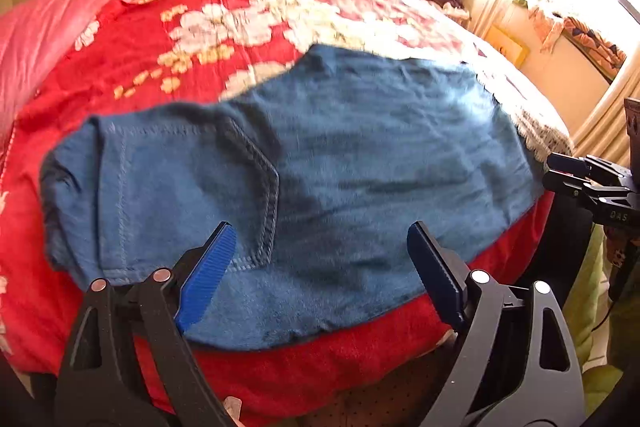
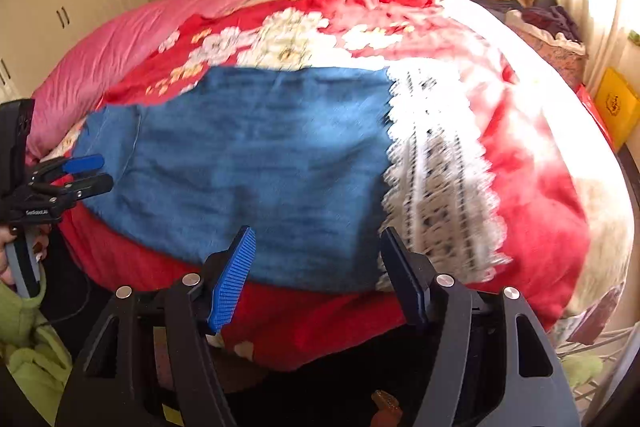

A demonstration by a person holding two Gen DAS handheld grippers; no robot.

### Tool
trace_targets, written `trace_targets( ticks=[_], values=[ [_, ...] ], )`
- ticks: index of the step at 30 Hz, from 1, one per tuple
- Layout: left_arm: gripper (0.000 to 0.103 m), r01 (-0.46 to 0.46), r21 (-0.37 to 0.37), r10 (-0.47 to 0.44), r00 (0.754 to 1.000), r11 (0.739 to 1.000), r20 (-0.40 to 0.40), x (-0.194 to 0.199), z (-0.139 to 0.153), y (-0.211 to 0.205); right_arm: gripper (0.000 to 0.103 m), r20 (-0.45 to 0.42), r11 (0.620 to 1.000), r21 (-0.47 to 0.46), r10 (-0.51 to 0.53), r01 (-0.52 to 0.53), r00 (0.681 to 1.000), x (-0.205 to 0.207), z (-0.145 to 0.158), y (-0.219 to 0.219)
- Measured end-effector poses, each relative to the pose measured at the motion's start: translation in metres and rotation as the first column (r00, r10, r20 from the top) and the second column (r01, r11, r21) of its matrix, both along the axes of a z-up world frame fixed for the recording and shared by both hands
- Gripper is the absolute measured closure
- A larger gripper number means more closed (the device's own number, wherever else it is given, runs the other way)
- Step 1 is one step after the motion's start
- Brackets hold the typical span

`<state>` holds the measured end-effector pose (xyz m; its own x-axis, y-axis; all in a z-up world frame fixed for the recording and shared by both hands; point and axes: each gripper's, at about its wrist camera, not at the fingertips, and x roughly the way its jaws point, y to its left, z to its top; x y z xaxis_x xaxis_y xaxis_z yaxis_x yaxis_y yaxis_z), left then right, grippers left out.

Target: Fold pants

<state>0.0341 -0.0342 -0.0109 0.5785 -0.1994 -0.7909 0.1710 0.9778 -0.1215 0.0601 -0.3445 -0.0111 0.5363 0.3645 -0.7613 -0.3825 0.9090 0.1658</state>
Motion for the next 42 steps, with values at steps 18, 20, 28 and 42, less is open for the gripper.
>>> trace_targets(
  ticks=[18, 20, 28, 42],
  values=[
    [0.014, -0.035, 0.006, 0.034, 0.996, 0.999, 0.080, 0.080, 0.045, -0.002, 0.039, 0.015, 0.980, 0.101, -0.172, 0.170, 0.985, 0.106, 0.033, -0.056],
    [0.014, -0.034, -0.004, 0.034, 0.997, 0.999, 0.073, 0.092, 0.044, -0.002, 0.039, -0.006, 0.978, 0.117, -0.175, 0.174, 0.985, 0.124, 0.030, -0.058],
    [0.014, -0.035, 0.034, 0.035, 0.999, 0.999, 0.004, 0.139, 0.023, -0.009, 0.043, -0.054, 0.984, 0.036, -0.171, 0.173, 0.984, 0.177, 0.005, -0.050],
    [0.049, -0.022, -0.019, 0.019, 0.992, 1.000, -0.121, 0.177, -0.031, -0.028, 0.073, -0.130, 0.991, 0.095, -0.077, 0.089, 0.989, 0.192, -0.023, -0.041]
  ],
)
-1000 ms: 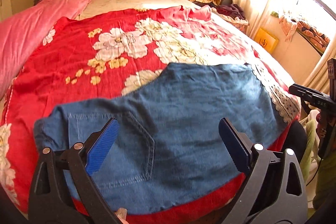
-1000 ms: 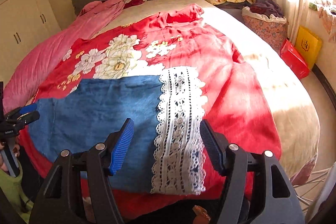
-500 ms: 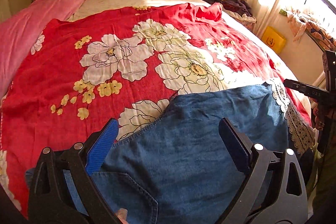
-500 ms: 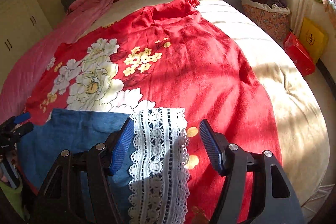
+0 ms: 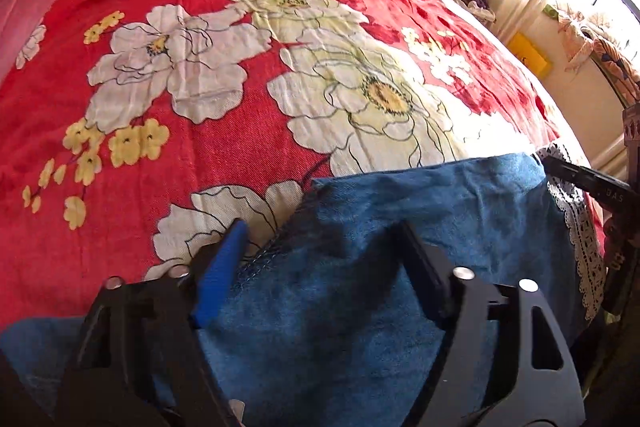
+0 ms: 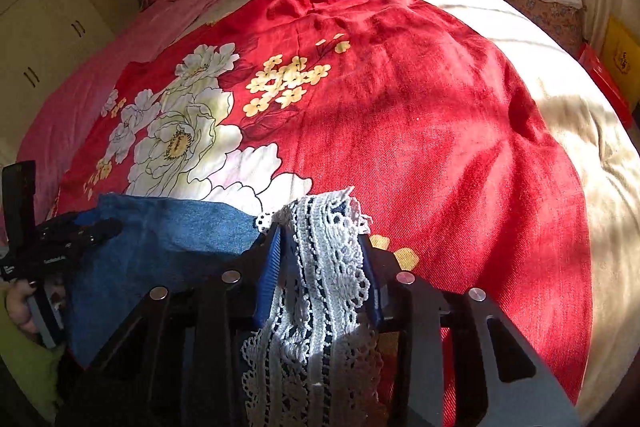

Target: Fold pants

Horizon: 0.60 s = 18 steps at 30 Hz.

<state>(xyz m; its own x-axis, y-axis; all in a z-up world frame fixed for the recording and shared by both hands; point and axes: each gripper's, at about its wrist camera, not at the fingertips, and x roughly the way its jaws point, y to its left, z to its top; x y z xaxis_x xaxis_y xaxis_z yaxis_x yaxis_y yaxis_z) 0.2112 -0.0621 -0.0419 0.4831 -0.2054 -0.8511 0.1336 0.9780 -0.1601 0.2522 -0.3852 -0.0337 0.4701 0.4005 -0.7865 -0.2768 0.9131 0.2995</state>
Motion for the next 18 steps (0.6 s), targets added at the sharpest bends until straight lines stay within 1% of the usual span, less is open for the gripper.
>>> trace_targets(
  ticks=[1, 2, 3, 5, 6, 8, 9, 10, 12, 13, 15, 16, 18],
  values=[
    [0.070, 0.026, 0.017, -0.026, 1.000, 1.000, 0.012, -0.003, 0.001, -0.007, 0.078, 0.013, 1.000, 0.003, 0.010, -0.010, 1.000, -0.003, 0.002, 0.001],
    [0.085, 0.053, 0.023, -0.054, 0.998, 0.998, 0.017, -0.006, 0.003, -0.013, 0.080, 0.027, 1.000, 0.009, 0.018, -0.019, 0.999, -0.005, 0.006, 0.002],
    [0.097, 0.063, 0.029, -0.064, 0.998, 0.998, 0.019, -0.008, 0.005, -0.017, 0.082, 0.047, 1.000, 0.011, 0.027, -0.027, 0.999, -0.007, 0.010, 0.003],
    [0.097, 0.072, 0.088, -0.077, 0.995, 0.994, 0.055, -0.011, 0.014, -0.024, 0.084, 0.102, 0.999, -0.005, 0.038, -0.037, 0.994, -0.012, 0.023, 0.005],
    [0.097, 0.068, 0.098, -0.076, 0.994, 0.993, 0.082, -0.011, 0.021, -0.024, 0.084, 0.133, 0.999, -0.013, 0.043, -0.041, 0.990, -0.014, 0.030, 0.006],
    [0.097, 0.060, 0.099, -0.070, 0.993, 0.993, 0.100, -0.006, 0.029, -0.021, 0.084, 0.197, 0.998, -0.051, 0.057, -0.048, 0.979, -0.013, 0.044, 0.009],
    [0.098, 0.049, 0.107, -0.061, 0.992, 0.993, 0.113, -0.003, 0.032, -0.021, 0.084, 0.209, 0.996, -0.076, 0.063, -0.048, 0.976, -0.009, 0.047, 0.011],
    [0.101, 0.043, 0.106, -0.056, 0.992, 0.993, 0.117, 0.001, 0.033, -0.020, 0.084, 0.207, 0.994, -0.093, 0.067, -0.048, 0.976, -0.005, 0.048, 0.012],
    [0.101, 0.031, 0.103, -0.042, 0.992, 0.994, 0.115, 0.008, 0.030, -0.018, 0.084, 0.192, 0.992, -0.122, 0.066, -0.043, 0.979, 0.005, 0.043, 0.015],
    [0.101, 0.026, 0.105, -0.038, 0.993, 0.994, 0.110, 0.012, 0.025, -0.018, 0.084, 0.179, 0.986, -0.160, 0.071, -0.042, 0.981, 0.009, 0.038, 0.018],
    [0.101, 0.021, 0.103, -0.030, 0.995, 0.994, 0.091, 0.016, 0.014, -0.018, 0.084, 0.129, 0.978, -0.204, 0.067, -0.039, 0.989, 0.017, 0.019, 0.022],
    [0.100, 0.020, 0.102, -0.028, 0.996, 0.995, 0.085, 0.016, 0.008, -0.019, 0.084, 0.107, 0.977, -0.212, 0.061, -0.037, 0.992, 0.019, 0.010, 0.022],
    [0.099, 0.020, 0.108, -0.029, 0.996, 0.994, 0.085, 0.016, 0.000, -0.021, 0.083, 0.098, 0.976, -0.213, 0.054, -0.032, 0.994, 0.021, 0.000, 0.022]
  ],
)
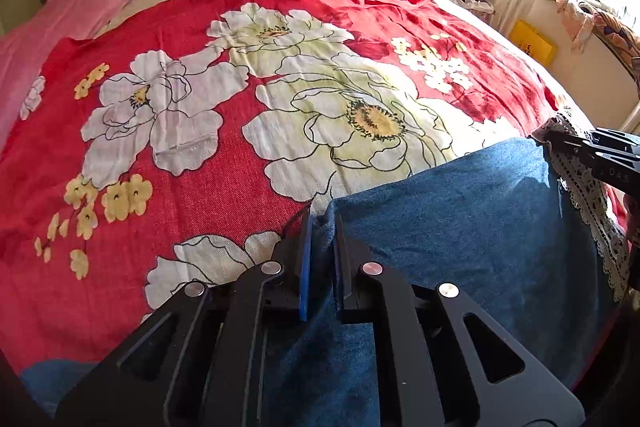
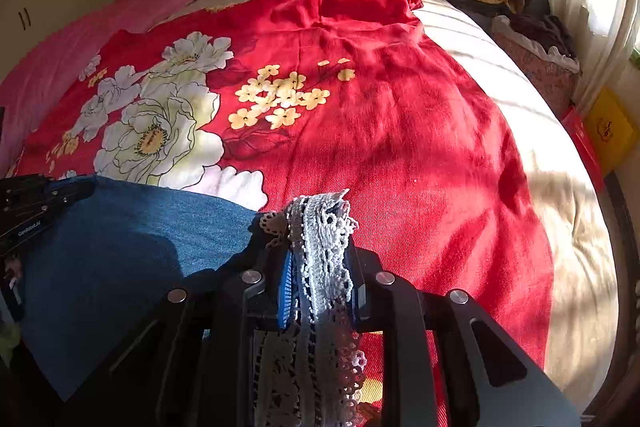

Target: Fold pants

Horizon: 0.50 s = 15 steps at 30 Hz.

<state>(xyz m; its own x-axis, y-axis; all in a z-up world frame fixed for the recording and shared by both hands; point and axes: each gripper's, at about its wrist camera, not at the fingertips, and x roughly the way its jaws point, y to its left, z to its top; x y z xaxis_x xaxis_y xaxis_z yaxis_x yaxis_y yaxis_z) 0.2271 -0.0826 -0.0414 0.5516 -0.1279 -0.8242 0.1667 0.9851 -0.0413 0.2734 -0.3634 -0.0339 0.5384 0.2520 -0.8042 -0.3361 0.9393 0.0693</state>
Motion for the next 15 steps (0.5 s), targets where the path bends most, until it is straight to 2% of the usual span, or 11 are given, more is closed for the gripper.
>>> trace_targets(
  ticks=[3, 6, 8, 9, 10, 12, 13, 15],
  values=[
    [0.094, -0.004, 0.004, 0.004, 1.000, 1.000, 0.013, -0.001, -0.003, 0.002, 0.077, 0.004, 1.000, -0.001, -0.013, 0.013, 1.000, 0.000, -0.001, -0.001],
    [0.092, -0.014, 0.000, 0.014, 1.000, 1.000, 0.018, -0.003, 0.004, 0.004, 0.063, -0.003, 0.999, -0.016, -0.049, 0.048, 0.999, 0.001, -0.001, -0.004],
    [0.089, -0.013, 0.001, 0.013, 0.999, 1.000, 0.039, -0.008, 0.014, 0.002, 0.057, -0.001, 0.998, -0.003, -0.068, 0.068, 0.998, 0.000, 0.002, -0.009],
    [0.084, -0.012, -0.001, 0.012, 0.999, 1.000, 0.047, -0.009, 0.017, 0.001, 0.051, 0.006, 0.996, -0.003, -0.084, 0.084, 0.996, -0.002, 0.004, -0.011],
    [0.080, -0.012, -0.004, 0.012, 0.999, 1.000, 0.050, -0.011, 0.021, 0.001, 0.049, 0.016, 0.995, -0.001, -0.099, 0.100, 0.995, -0.004, 0.007, -0.013],
    [0.076, -0.011, -0.003, 0.011, 0.998, 1.000, 0.055, -0.015, 0.024, 0.000, 0.046, 0.030, 0.992, 0.030, -0.120, 0.119, 0.992, -0.011, 0.016, -0.018],
    [0.074, -0.008, -0.002, 0.008, 0.998, 1.000, 0.058, -0.017, 0.026, -0.001, 0.038, 0.032, 0.991, 0.041, -0.127, 0.126, 0.991, -0.014, 0.021, -0.020],
    [0.070, -0.005, -0.002, 0.005, 0.998, 1.000, 0.067, -0.021, 0.030, -0.002, 0.035, 0.047, 0.989, 0.069, -0.137, 0.134, 0.989, -0.024, 0.029, -0.024]
  ],
)
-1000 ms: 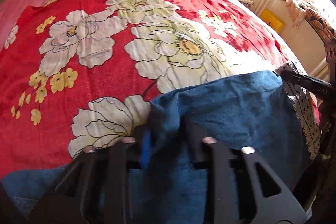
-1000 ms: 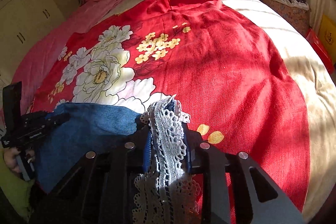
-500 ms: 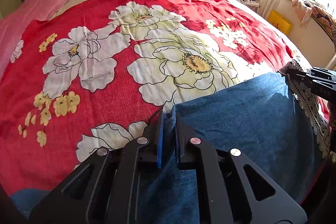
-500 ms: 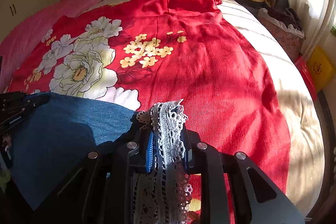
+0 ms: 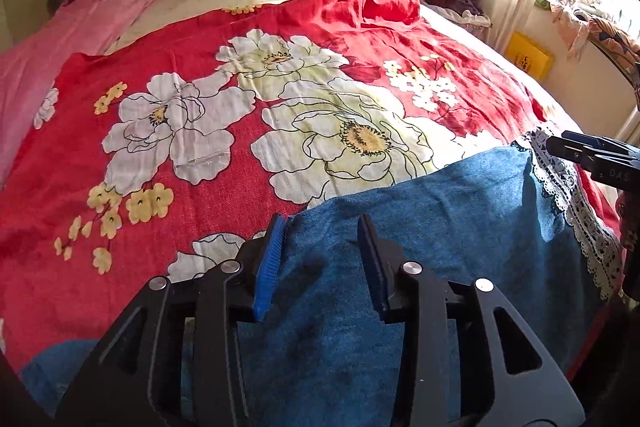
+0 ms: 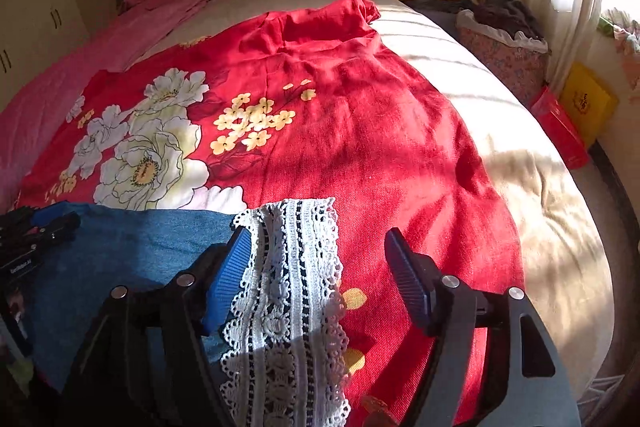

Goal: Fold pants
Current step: 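Smooth the lace trim flat and open both grippers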

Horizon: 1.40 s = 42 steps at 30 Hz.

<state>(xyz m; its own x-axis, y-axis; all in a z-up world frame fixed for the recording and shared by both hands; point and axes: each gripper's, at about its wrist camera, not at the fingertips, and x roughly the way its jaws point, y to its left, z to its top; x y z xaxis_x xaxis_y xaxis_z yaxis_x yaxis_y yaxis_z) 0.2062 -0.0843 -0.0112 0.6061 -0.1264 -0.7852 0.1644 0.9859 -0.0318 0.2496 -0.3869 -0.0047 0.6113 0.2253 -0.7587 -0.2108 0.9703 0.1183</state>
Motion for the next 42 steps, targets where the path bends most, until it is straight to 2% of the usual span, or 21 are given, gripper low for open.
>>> trace_targets(
  ticks=[8, 13, 16, 21, 23, 24, 26, 29, 34, 38, 42],
  values=[
    [0.052, 0.014, -0.026, -0.012, 0.999, 1.000, 0.042, -0.025, 0.018, 0.000, 0.035, 0.050, 0.998, 0.064, -0.008, 0.005, 0.999, -0.049, 0.020, -0.015],
    [0.037, -0.004, -0.075, 0.010, 0.997, 0.997, 0.078, -0.062, 0.027, 0.016, 0.035, 0.075, 0.999, 0.031, -0.011, 0.009, 0.997, -0.086, 0.021, -0.022],
    [0.030, -0.049, -0.060, 0.052, 0.997, 0.997, 0.053, -0.080, 0.017, 0.033, 0.035, 0.084, 0.998, 0.006, 0.055, -0.055, 0.995, -0.109, 0.019, -0.010],
    [0.021, -0.168, 0.012, 0.169, 0.986, 0.986, -0.018, -0.098, -0.010, 0.067, 0.035, 0.017, 0.983, -0.034, 0.183, -0.183, 0.983, -0.128, 0.003, 0.029],
    [0.021, -0.217, 0.065, 0.220, 0.975, 0.974, -0.037, -0.104, -0.022, 0.082, 0.035, -0.017, 0.978, -0.090, 0.190, -0.191, 0.982, -0.127, -0.005, 0.041],
    [0.021, -0.231, 0.065, 0.234, 0.971, 0.971, -0.044, -0.108, -0.026, 0.090, 0.035, -0.037, 0.976, -0.124, 0.175, -0.178, 0.984, -0.127, -0.010, 0.043],
    [0.021, -0.236, 0.019, 0.237, 0.970, 0.972, -0.052, -0.115, -0.030, 0.104, 0.035, -0.075, 0.979, -0.145, 0.134, -0.144, 0.988, -0.123, -0.017, 0.037],
    [0.022, -0.231, 0.010, 0.231, 0.972, 0.973, -0.044, -0.118, -0.030, 0.109, 0.035, -0.109, 0.987, -0.116, 0.096, -0.109, 0.989, -0.119, -0.024, 0.025],
    [0.022, -0.236, 0.005, 0.236, 0.971, 0.972, -0.036, -0.119, -0.026, 0.102, 0.035, -0.111, 0.989, -0.111, 0.089, -0.101, 0.990, -0.121, -0.024, 0.024],
    [0.020, -0.236, -0.024, 0.235, 0.972, 0.972, -0.025, -0.124, -0.020, 0.103, 0.035, -0.083, 0.991, -0.098, 0.083, -0.091, 0.993, -0.127, -0.017, 0.025],
    [0.015, -0.227, -0.029, 0.226, 0.974, 0.974, -0.009, -0.129, -0.010, 0.099, 0.035, -0.048, 0.994, -0.027, 0.105, -0.106, 0.993, -0.138, -0.006, 0.025]
  ],
)
